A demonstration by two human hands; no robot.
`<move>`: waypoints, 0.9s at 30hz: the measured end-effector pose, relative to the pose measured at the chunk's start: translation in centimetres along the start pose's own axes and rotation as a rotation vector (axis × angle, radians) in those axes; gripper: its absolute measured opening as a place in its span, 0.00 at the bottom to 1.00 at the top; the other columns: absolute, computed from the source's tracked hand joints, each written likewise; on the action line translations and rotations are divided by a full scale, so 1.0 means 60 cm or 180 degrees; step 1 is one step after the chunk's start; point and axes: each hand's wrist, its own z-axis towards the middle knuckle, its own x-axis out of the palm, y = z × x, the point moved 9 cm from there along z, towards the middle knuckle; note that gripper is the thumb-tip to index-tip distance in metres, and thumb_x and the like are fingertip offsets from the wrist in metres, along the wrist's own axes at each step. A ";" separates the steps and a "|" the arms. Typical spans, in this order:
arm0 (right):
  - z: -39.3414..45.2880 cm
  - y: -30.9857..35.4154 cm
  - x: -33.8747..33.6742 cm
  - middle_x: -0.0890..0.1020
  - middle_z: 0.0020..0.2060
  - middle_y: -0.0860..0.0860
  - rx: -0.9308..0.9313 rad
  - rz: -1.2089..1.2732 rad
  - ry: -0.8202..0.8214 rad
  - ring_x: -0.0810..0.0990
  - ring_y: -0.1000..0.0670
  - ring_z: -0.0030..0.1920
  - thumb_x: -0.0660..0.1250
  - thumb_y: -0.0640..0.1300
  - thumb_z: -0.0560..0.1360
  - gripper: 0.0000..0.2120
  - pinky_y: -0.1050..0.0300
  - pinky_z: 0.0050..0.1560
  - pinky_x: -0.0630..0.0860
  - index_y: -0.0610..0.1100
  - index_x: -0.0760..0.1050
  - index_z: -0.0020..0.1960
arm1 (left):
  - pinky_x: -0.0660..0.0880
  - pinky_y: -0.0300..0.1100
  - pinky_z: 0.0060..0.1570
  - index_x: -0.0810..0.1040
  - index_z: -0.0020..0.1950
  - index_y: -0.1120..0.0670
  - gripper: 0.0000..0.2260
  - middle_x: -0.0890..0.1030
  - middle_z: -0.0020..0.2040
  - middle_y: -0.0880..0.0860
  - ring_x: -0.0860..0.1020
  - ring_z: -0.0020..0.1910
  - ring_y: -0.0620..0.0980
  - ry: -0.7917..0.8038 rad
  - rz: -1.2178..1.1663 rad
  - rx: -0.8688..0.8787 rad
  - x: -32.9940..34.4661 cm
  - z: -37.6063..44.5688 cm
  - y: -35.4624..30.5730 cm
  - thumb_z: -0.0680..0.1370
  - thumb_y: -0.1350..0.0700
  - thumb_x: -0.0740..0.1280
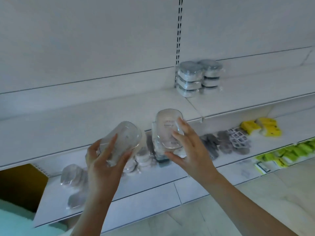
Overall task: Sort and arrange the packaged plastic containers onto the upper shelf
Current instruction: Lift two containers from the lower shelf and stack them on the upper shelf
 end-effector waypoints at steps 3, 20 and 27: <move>0.006 -0.062 -0.017 0.66 0.76 0.38 0.0084 -0.0082 -0.0029 0.64 0.40 0.77 0.71 0.52 0.78 0.26 0.38 0.66 0.74 0.38 0.71 0.69 | 0.67 0.38 0.64 0.76 0.63 0.36 0.24 0.70 0.65 0.51 0.69 0.66 0.53 -0.0068 -0.0072 -0.0098 0.066 0.024 -0.030 0.67 0.42 0.74; 0.175 -0.269 0.110 0.66 0.76 0.56 0.1187 0.0303 0.0595 0.63 0.66 0.70 0.73 0.60 0.71 0.31 0.79 0.67 0.56 0.48 0.72 0.69 | 0.53 0.35 0.69 0.80 0.65 0.41 0.18 0.66 0.70 0.55 0.61 0.68 0.57 0.0293 0.0580 -0.0527 0.257 0.325 0.030 0.75 0.44 0.73; 0.193 -0.330 0.142 0.53 0.81 0.52 0.1503 0.0125 0.1097 0.56 0.54 0.78 0.75 0.50 0.74 0.33 0.69 0.73 0.53 0.56 0.66 0.75 | 0.60 0.50 0.69 0.67 0.74 0.37 0.29 0.63 0.70 0.55 0.61 0.68 0.59 0.1107 0.1240 -0.0777 0.298 0.342 0.078 0.73 0.37 0.69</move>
